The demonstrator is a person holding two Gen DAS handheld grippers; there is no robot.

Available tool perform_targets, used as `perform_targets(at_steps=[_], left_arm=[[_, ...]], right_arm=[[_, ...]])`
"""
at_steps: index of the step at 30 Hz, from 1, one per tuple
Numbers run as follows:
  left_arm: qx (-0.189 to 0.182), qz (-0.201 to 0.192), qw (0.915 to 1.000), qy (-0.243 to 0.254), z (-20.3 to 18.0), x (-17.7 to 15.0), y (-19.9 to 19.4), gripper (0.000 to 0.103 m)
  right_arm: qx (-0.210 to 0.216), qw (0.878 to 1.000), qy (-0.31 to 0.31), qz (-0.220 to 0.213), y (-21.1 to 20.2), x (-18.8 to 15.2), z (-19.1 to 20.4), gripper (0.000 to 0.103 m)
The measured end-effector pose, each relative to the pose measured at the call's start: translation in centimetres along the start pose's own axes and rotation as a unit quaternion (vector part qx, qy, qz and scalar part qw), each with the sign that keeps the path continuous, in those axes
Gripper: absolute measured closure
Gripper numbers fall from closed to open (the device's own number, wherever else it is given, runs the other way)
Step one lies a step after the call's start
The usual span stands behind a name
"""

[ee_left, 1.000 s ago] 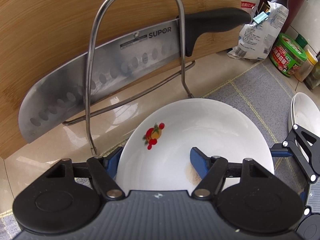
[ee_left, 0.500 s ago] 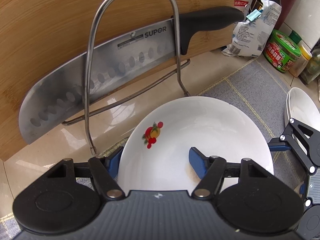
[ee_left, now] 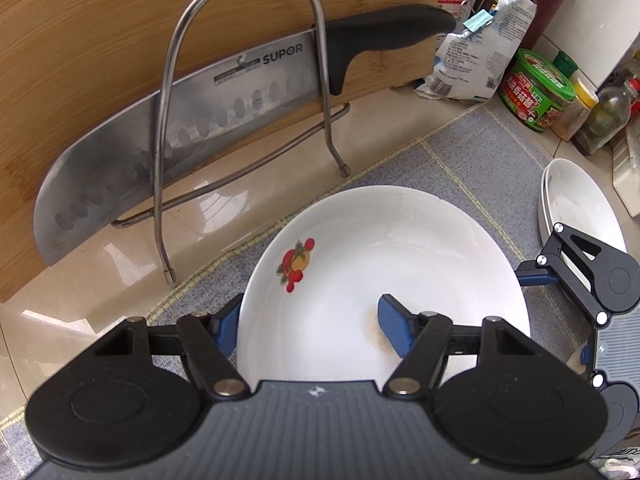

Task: Organize plates and bowls
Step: 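Lift and carry the stained plate with both tools toward the plate stack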

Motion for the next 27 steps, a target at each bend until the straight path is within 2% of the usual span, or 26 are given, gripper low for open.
perform_targets(at_steps=[13,27], left_arm=[[0.000,-0.010,0.9999,0.006,-1.2,-0.4,-1.4,0.035],[0.005,-0.029,0.9993,0.022,-3.9,-0.9,-4.0,0.035]], right_arm=[[0.000,1.000,0.002,-0.003,-1.7,0.1,0.5,0.000],[-0.007,1.000,0.000,-0.017,-5.4,-0.3,1.4,0.000]])
Point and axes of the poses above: each gripper's, at about its wrist camera, not at the fingertips, and y roughly the way its jaws point, z to its left, x to its top, the point moved 4 cm from there along y, roughly the way its jaws point
